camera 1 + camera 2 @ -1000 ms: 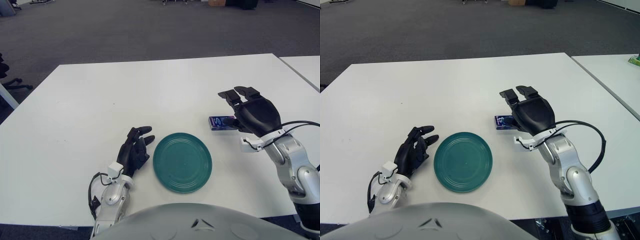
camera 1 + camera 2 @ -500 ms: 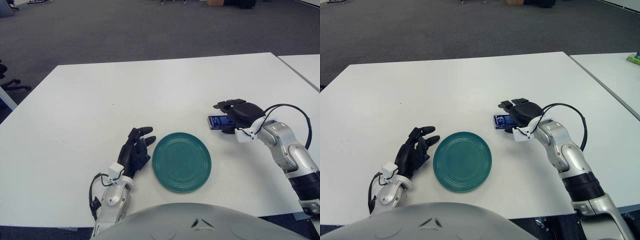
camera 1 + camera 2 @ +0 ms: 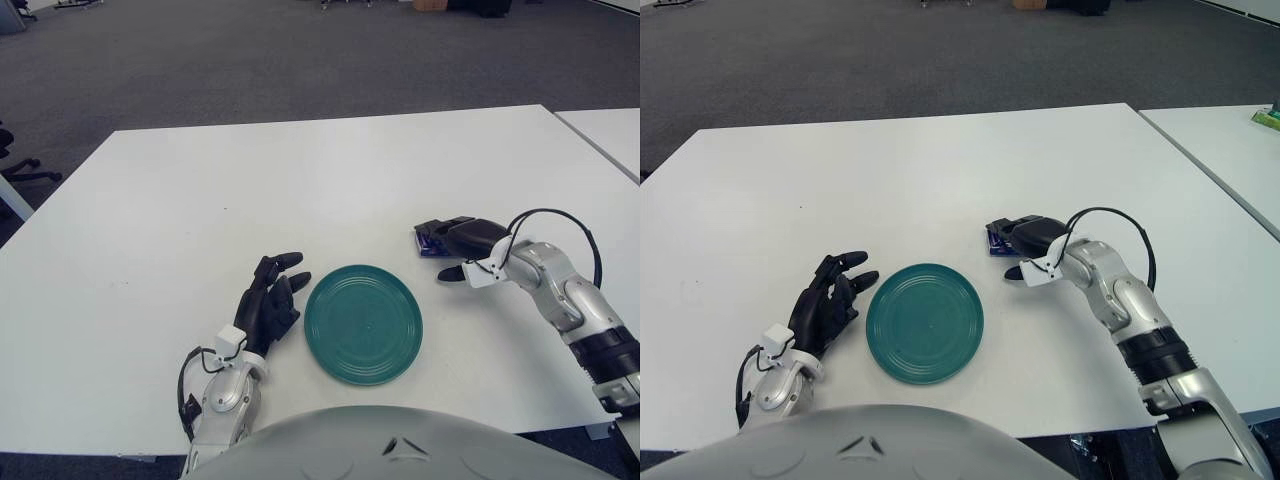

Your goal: Put the gum into the plate.

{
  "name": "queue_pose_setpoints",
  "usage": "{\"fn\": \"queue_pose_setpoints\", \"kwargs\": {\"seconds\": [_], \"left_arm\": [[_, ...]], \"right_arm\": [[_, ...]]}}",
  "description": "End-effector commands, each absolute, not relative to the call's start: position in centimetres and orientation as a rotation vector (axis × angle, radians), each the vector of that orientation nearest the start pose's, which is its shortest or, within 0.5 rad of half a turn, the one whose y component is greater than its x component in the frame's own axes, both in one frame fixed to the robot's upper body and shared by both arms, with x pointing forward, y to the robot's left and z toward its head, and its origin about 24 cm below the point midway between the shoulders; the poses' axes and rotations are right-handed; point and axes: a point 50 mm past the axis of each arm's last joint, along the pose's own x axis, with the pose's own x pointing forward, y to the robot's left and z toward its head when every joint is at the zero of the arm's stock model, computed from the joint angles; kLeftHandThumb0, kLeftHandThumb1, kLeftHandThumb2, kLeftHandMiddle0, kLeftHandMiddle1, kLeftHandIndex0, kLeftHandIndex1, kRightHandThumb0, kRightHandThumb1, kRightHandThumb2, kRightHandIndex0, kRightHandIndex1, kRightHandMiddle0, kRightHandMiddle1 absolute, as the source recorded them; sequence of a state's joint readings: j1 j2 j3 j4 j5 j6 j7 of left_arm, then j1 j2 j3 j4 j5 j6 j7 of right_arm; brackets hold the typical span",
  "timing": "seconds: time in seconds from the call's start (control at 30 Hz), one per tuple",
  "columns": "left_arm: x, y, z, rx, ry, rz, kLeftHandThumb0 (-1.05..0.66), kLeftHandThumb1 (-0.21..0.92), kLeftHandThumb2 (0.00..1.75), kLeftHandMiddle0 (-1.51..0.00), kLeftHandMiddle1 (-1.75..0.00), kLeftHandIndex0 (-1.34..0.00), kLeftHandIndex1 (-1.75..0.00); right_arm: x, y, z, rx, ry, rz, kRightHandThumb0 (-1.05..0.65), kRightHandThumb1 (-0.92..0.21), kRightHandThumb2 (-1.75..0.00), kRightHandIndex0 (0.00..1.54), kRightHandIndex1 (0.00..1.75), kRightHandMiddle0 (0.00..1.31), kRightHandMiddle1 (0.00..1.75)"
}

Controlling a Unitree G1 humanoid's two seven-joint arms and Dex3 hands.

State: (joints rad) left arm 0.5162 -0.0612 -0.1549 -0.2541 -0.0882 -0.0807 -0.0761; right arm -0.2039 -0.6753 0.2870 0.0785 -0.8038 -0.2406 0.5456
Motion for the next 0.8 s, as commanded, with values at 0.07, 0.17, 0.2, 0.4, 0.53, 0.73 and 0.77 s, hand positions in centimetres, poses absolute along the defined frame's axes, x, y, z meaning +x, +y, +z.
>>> {"fn": "queue_pose_setpoints", "kwargs": {"seconds": [0.07,0.17,0.2,0.4,0.53,0.73,0.77], "left_arm": [[15.3,13.0,1.3,-0.187,0.140,-0.027,-0.87,0.92,0.90,-0.49,-0.74,-0.13,-1.11],[15.3,13.0,1.3,-0.188,0.139,-0.027,-0.87,0.92,0.89,-0.49,-0.74,-0.13,-1.11],[15.3,13.0,1.3,-0.188,0.138,-0.028,-0.87,0.92,0.89,-0.49,-0.74,-0.13,-1.11],[15.4,12.8,1.2,-0.190,0.138,-0.029,-0.87,0.92,0.89,-0.48,-0.74,-0.13,-1.11],[15.4,12.7,1.2,-0.195,0.138,-0.025,-0.87,0.92,0.88,-0.49,-0.74,-0.13,-1.12],[15.5,12.6,1.2,-0.200,0.138,-0.017,-0.87,0.92,0.88,-0.49,-0.76,-0.15,-1.14],[15.5,12.6,1.2,-0.200,0.138,-0.017,-0.87,0.92,0.88,-0.49,-0.76,-0.15,-1.14]], "right_arm": [[27.5,-19.2,5.3,-1.558,0.123,0.880,-0.77,-0.92,-0.60,0.18,0.02,0.00,0.28],[27.7,-19.2,5.2,-1.560,0.124,0.885,-0.78,-0.92,-0.61,0.19,0.02,0.00,0.29],[27.8,-19.3,5.2,-1.560,0.124,0.886,-0.78,-0.92,-0.61,0.19,0.02,0.00,0.29],[28.4,-19.4,4.2,-1.550,0.186,0.899,-0.79,-0.92,-0.63,0.20,0.02,0.00,0.31],[28.5,-19.5,3.9,-1.546,0.217,0.910,-0.78,-0.92,-0.64,0.23,0.03,0.00,0.34],[28.9,-20.1,2.9,-1.551,0.255,0.918,-0.78,-0.92,-0.67,0.27,0.04,0.00,0.37],[29.0,-20.2,2.8,-1.552,0.257,0.918,-0.78,-0.92,-0.68,0.28,0.05,0.00,0.39]]}}
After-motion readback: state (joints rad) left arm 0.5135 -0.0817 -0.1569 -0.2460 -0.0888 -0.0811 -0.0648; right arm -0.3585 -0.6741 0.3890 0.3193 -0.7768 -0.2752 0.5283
